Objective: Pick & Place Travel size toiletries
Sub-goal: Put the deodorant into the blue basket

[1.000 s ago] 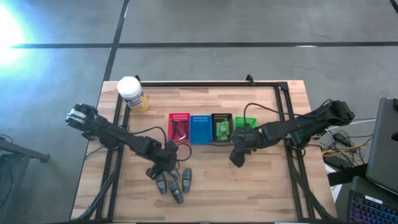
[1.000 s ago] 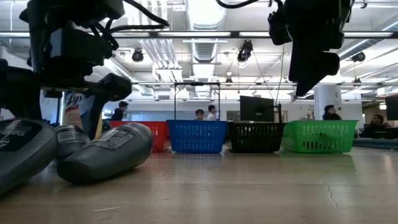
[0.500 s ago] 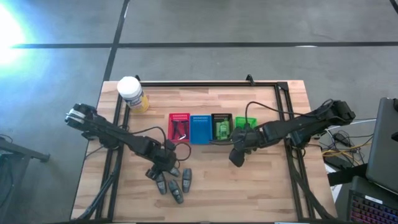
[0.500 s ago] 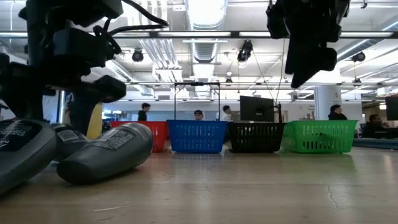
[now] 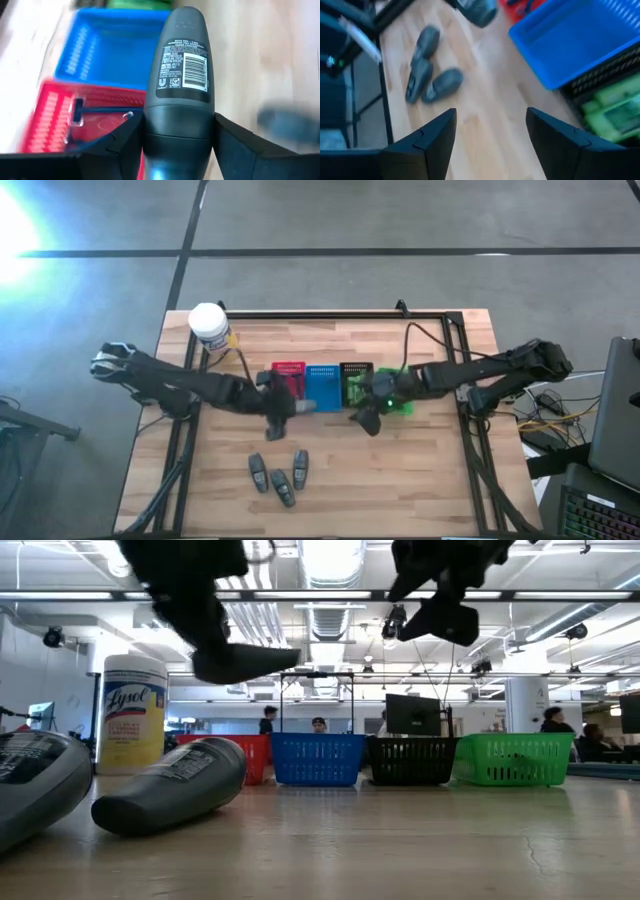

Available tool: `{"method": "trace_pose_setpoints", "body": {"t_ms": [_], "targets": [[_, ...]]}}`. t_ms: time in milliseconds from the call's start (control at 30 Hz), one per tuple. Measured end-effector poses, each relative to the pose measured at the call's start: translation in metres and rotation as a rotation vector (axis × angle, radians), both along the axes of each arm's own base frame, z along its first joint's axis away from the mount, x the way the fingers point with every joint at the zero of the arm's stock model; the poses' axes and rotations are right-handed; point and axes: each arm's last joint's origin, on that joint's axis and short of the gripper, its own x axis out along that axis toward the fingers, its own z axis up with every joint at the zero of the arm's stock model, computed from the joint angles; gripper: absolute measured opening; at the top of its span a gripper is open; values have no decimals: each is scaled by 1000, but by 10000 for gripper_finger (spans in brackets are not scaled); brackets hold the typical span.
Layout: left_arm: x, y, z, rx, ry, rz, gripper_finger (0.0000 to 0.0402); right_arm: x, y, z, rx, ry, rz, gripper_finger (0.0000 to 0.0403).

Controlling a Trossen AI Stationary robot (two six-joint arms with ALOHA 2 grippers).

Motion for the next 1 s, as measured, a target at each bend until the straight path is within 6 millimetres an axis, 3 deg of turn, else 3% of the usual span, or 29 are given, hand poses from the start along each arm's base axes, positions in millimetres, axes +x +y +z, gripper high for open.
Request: {"method": "trace_pose_setpoints", "body": {"t_ms": [100, 167, 367, 533, 633, 1000], "targets": [[7, 12, 1, -198, -64, 193, 204, 0, -12, 6, 13, -34, -46, 242], [12, 11, 3, -232, -115, 195, 204, 1, -16, 11, 27, -87, -50, 248], [23, 0, 23, 14, -326, 66, 204, 16, -29, 16, 168, -202, -44, 259], [27, 6, 25, 136, -370, 124, 204, 24, -46, 13, 232, -239, -127, 267], [30, 14, 20, 121, -354, 183, 204, 25, -51, 13, 239, -239, -141, 270], [45, 34, -2, -374, -428, 607, 204, 2, -54, 26, 171, -205, -258, 279]]}}
